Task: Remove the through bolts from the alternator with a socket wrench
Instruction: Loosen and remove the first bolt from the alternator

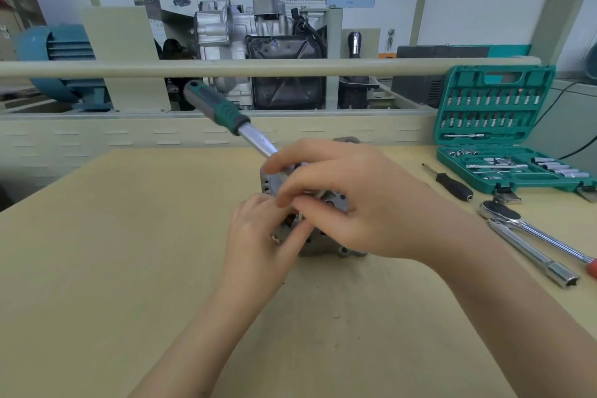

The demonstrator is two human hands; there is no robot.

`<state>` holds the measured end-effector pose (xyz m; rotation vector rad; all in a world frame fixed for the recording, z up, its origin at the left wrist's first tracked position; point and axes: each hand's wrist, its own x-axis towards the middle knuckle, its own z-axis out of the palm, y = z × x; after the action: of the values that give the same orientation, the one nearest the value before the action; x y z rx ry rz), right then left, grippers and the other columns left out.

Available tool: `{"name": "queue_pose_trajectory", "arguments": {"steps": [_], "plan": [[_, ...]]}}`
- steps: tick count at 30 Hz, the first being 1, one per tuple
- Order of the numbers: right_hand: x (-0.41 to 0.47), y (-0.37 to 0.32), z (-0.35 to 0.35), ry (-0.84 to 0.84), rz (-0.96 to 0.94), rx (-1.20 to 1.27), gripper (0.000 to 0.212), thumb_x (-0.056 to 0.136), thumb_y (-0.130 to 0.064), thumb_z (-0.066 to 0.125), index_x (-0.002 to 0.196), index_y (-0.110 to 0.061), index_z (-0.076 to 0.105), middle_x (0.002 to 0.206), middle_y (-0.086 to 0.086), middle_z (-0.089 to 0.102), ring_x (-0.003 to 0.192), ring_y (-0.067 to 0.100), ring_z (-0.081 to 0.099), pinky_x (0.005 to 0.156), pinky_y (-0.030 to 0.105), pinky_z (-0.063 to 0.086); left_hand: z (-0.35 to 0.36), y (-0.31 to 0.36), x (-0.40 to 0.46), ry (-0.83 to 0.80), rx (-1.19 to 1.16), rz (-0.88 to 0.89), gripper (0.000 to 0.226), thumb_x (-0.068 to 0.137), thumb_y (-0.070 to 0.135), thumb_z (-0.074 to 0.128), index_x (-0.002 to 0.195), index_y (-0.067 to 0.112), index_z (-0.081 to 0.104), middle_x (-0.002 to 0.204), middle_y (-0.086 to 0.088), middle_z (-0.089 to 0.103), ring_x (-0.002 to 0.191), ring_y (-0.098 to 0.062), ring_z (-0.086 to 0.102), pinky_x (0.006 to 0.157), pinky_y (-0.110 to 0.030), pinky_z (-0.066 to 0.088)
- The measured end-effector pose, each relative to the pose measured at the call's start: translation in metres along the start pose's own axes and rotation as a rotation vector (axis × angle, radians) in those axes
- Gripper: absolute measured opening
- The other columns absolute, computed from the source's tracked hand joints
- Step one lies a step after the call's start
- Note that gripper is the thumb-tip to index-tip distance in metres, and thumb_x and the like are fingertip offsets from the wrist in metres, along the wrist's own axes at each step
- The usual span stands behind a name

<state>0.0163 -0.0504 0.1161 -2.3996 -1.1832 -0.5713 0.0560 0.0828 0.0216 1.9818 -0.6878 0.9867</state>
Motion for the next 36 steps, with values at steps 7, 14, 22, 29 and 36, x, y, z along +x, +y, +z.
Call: {"name": "queue_pose_trajectory", "arguments": {"steps": [7, 14, 22, 29, 36], "plan": [[0.0, 0.001, -0.002, -0.008, 0.255, -0.069, 0.033, 0.09, -0.023, 0.047, 0.12, -0.01, 0.048, 0.101, 0.005, 0.06, 0.089, 0.022, 0.056, 0.076, 0.039, 0.044, 0.001, -0.001, 0.005, -0.061, 0.108, 0.04, 0.026, 0.08, 0.031, 0.046, 0.063, 0.015, 0.058, 0.055, 0.007, 0.048, 0.06, -0.007, 0.037, 0.061, -0.027, 0.031], [0.006, -0.005, 0.004, 0.211, 0.484, -0.235, 0.04, 0.076, -0.051, 0.035, 0.086, -0.019, 0.057, 0.066, -0.005, 0.056, 0.065, 0.016, 0.052, 0.055, 0.027, 0.039, 0.0, 0.005, 0.004, -0.081, 0.205, 0.067, 0.031, 0.083, 0.031, 0.046, 0.071, 0.01, 0.065, 0.057, 0.008, 0.05, 0.06, -0.011, 0.043, 0.065, -0.026, 0.029], [0.0, 0.002, -0.022, -0.114, 0.243, -0.217, 0.019, 0.082, -0.037, 0.04, 0.068, -0.025, 0.044, 0.056, -0.008, 0.038, 0.055, 0.006, 0.039, 0.057, 0.019, 0.032, -0.002, 0.008, 0.008, -0.191, 0.076, 0.085, 0.01, 0.083, 0.013, 0.057, 0.075, 0.008, 0.061, 0.059, 0.02, 0.029, 0.058, -0.007, 0.031, 0.058, -0.023, 0.027], [-0.002, 0.01, -0.024, -0.067, 0.352, -0.262, 0.033, 0.079, -0.045, 0.035, 0.09, -0.022, 0.056, 0.068, -0.009, 0.054, 0.059, 0.005, 0.046, 0.054, 0.018, 0.035, 0.002, 0.007, 0.006, -0.195, 0.053, -0.015, 0.023, 0.08, 0.026, 0.059, 0.087, 0.006, 0.068, 0.062, -0.004, 0.059, 0.06, -0.014, 0.047, 0.062, -0.032, 0.038], [0.002, 0.004, -0.013, 0.07, 0.423, -0.308, 0.047, 0.07, -0.059, 0.034, 0.095, -0.023, 0.052, 0.049, -0.005, 0.041, 0.045, 0.008, 0.038, 0.041, 0.022, 0.024, 0.002, 0.009, 0.005, -0.138, 0.068, -0.029, 0.023, 0.078, 0.028, 0.062, 0.09, 0.009, 0.068, 0.06, 0.004, 0.056, 0.063, -0.01, 0.044, 0.058, -0.02, 0.033]]}}
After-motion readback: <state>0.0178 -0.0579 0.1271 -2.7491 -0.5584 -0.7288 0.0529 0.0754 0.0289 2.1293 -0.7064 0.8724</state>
